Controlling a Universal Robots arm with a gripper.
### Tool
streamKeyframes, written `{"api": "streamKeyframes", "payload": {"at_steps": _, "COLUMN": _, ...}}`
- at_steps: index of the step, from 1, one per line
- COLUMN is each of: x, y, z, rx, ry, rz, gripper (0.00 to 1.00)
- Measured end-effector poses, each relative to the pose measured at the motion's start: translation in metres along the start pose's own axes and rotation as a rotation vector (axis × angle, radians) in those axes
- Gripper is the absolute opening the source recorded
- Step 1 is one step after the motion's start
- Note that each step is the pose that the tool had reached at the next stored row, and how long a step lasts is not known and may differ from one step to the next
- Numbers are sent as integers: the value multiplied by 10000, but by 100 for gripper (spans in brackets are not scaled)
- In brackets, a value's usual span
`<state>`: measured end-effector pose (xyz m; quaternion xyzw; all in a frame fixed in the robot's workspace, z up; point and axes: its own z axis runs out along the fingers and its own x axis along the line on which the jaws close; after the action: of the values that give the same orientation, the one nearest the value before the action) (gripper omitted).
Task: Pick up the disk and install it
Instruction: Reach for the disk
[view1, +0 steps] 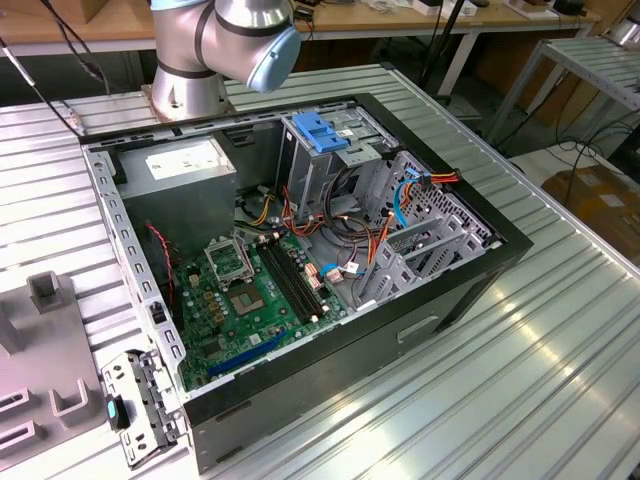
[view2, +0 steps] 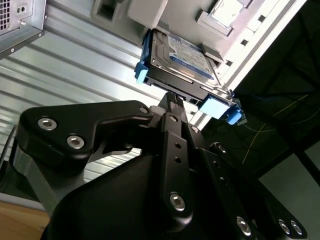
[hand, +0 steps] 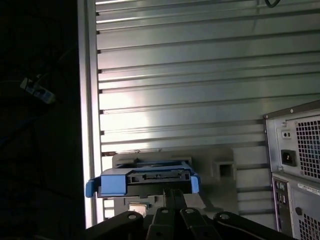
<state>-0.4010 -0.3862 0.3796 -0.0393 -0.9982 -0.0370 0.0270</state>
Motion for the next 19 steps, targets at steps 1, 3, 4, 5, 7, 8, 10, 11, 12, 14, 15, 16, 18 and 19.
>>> {"api": "streamKeyframes", "payload": {"at_steps": 1, "x": 32, "y": -3, "z": 2, "rx": 0, "ry": 11, "rz": 1, "gripper": 11}}
{"api": "streamKeyframes", "payload": {"at_steps": 3, "x": 83, "y": -7, "z": 6, "rx": -2, "ry": 23, "rz": 1, "gripper": 11}}
{"api": "streamKeyframes", "payload": {"at_steps": 4, "x": 141, "y": -12, "z": 9, "rx": -5, "ry": 32, "rz": 1, "gripper": 11}}
{"api": "streamKeyframes", "payload": {"at_steps": 5, "x": 169, "y": -14, "z": 11, "rx": -8, "ry": 36, "rz": 2, "gripper": 11}}
{"api": "streamKeyframes", "payload": {"at_steps": 7, "x": 230, "y": -19, "z": 17, "rx": -13, "ry": 42, "rz": 1, "gripper": 11}}
{"api": "streamKeyframes", "payload": {"at_steps": 8, "x": 260, "y": -21, "z": 20, "rx": -16, "ry": 44, "rz": 2, "gripper": 11}}
{"api": "streamKeyframes", "payload": {"at_steps": 10, "x": 300, "y": -24, "z": 22, "rx": -14, "ry": 57, "rz": 3, "gripper": 11}}
{"api": "streamKeyframes", "payload": {"at_steps": 11, "x": 331, "y": -27, "z": 25, "rx": -16, "ry": 64, "rz": 4, "gripper": 11}}
{"api": "streamKeyframes", "payload": {"at_steps": 12, "x": 360, "y": -29, "z": 28, "rx": -16, "ry": 69, "rz": 4, "gripper": 11}}
{"api": "streamKeyframes", "payload": {"at_steps": 14, "x": 458, "y": -38, "z": 46, "rx": -17, "ry": 69, "rz": 4, "gripper": 11}}
{"api": "streamKeyframes", "payload": {"at_steps": 15, "x": 475, "y": -39, "z": 59, "rx": 60, "ry": 59, "rz": 8, "gripper": 11}}
{"api": "streamKeyframes", "payload": {"at_steps": 16, "x": 484, "y": -39, "z": 62, "rx": 192, "ry": 52, "rz": 15, "gripper": 11}}
{"api": "streamKeyframes", "payload": {"at_steps": 18, "x": 503, "y": -42, "z": 72, "rx": 349, "ry": 30, "rz": 23, "gripper": 11}}
{"api": "streamKeyframes", "payload": {"at_steps": 19, "x": 503, "y": -42, "z": 72, "rx": 349, "ry": 31, "rz": 22, "gripper": 11}}
